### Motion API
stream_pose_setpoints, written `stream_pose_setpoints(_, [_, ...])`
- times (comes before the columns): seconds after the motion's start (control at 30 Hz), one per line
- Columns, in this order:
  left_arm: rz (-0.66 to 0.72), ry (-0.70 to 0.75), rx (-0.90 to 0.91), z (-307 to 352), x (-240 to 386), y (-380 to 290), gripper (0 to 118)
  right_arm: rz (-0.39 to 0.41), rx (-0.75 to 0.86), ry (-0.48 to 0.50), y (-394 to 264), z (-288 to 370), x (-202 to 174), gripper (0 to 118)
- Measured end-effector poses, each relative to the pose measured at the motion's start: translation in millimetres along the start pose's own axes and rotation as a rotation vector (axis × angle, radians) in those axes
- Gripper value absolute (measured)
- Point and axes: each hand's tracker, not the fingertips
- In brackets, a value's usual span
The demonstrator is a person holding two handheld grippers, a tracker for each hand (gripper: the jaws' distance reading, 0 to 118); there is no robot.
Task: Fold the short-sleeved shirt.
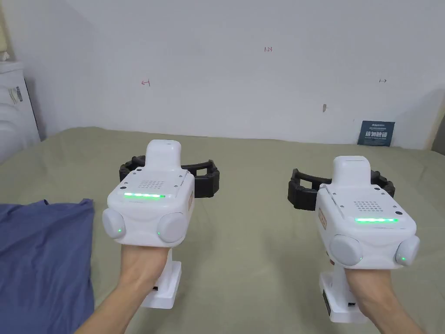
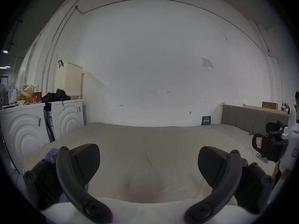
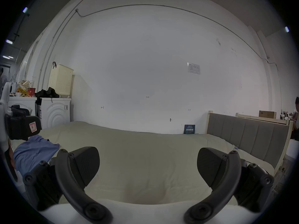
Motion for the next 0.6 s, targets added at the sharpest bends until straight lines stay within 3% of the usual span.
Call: stream_pose_setpoints(0.6, [-0.003,-0.004,-0.017,-0.2,0.7,-1.0,118,-0.003,-0.008,0.007,-2.0,-1.5,-1.9,118])
